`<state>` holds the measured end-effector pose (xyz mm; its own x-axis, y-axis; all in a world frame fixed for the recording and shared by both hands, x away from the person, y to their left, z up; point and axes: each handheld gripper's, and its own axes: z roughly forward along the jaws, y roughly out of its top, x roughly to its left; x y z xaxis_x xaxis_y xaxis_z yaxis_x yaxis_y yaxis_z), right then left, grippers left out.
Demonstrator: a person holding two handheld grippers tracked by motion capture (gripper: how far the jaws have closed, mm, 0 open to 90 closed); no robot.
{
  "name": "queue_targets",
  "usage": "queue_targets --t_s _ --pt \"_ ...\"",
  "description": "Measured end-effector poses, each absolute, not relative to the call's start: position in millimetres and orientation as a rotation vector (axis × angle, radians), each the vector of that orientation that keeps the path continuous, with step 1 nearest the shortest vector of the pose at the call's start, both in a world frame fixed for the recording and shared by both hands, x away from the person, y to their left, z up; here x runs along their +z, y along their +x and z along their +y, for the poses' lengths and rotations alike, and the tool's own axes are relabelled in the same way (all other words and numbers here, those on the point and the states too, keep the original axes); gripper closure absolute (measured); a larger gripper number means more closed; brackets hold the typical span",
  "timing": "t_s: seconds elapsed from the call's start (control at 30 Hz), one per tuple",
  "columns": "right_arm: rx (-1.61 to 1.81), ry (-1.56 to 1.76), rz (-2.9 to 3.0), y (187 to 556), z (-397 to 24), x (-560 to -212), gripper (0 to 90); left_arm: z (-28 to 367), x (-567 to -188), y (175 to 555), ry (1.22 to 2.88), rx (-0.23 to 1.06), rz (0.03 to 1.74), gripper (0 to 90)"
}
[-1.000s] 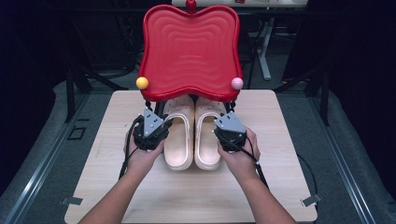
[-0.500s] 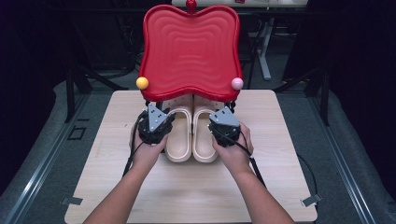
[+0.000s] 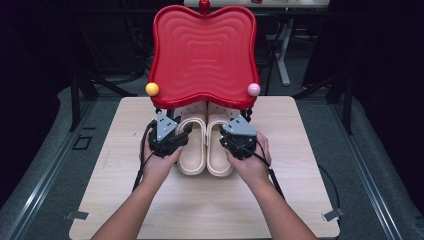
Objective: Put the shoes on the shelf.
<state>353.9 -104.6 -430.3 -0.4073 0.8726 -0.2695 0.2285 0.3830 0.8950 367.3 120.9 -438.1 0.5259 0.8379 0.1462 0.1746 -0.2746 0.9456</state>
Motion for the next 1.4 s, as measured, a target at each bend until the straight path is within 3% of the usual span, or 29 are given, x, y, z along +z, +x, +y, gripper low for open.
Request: queue_targets --t_s 0.17,0.6,1.0,1.4 --pt "1.037 0.923 1.86 349 -106 -428 52.3 123 -436 364 1.749 0.806 0.872 47.8" --pt "1.041 0.89 1.868 329 -113 -420 50.5 130 -431 345 1.741 0.739 0.859 46.9" --pt "1.117 0.997 1.834 310 -132 -443 56.8 139 -450 330 1.731 0.702 0.913 47.0" --pt "1.185 1.141 1.844 314 -135 -461 61.9 139 -463 328 1.709 0.708 0.981 58.4"
